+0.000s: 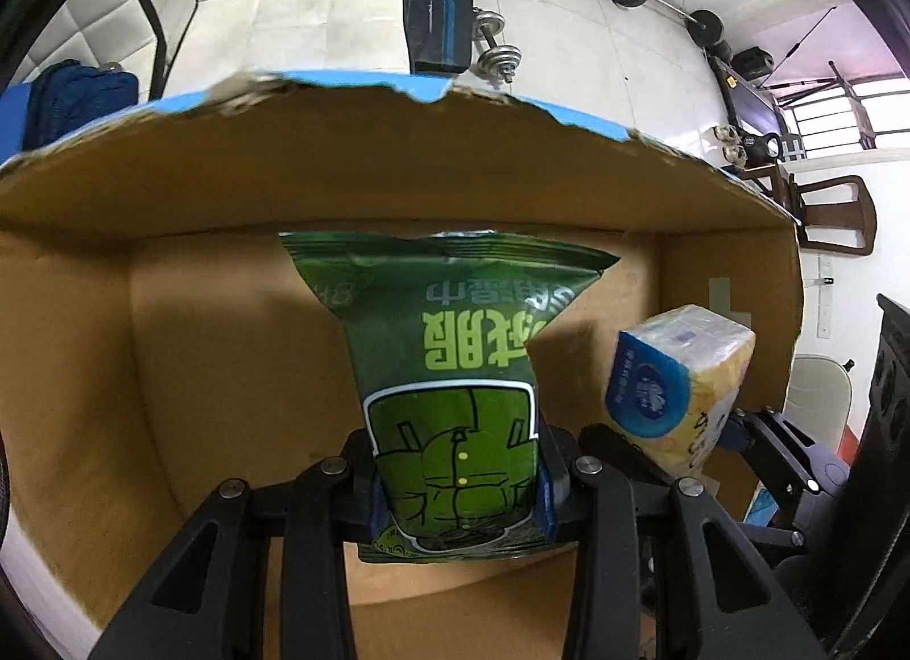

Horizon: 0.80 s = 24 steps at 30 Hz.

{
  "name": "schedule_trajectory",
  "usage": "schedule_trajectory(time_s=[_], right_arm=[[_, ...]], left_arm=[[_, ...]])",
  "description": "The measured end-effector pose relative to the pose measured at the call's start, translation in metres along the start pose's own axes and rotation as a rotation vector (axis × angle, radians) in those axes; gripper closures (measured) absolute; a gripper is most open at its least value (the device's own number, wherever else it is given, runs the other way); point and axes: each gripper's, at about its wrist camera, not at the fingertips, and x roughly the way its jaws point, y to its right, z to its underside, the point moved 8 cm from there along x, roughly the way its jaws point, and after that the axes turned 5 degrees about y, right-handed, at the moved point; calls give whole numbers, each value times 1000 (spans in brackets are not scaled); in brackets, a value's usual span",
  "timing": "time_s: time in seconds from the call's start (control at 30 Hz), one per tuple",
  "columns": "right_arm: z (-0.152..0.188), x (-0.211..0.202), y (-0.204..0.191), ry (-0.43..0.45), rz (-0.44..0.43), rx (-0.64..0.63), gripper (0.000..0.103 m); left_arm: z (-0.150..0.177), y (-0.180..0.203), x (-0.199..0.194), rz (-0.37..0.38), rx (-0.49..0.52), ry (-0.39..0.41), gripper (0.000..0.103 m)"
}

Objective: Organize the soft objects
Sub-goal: 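Carry both items into the box and open both tools to release them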

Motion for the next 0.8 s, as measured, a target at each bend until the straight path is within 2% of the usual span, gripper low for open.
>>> schedule_trajectory(time_s=[0.13,0.27,0.43,0.57,0.63,0.8], right_arm=[[-6,9,-2,-2,9,-11,37],[-5,9,-4,-9,5,-6,37],[-9,15,-5,-20,16,-4,35],[-8,9,-7,-12,32,-11,34],[-7,6,-7,-15,38,-13,34],[0,-2,-7,-13,51,-9,27]], left_arm=[[-2,1,4,6,11,-7,68],[-6,-7,10,-2,-22,-9,66],[2,-18,6,-26,-35,-14,57],[9,-22,-6,-69,-7,11,53],[11,-21,-12,-85,4,20,40],[25,-21,-36,-146,35,72,21]])
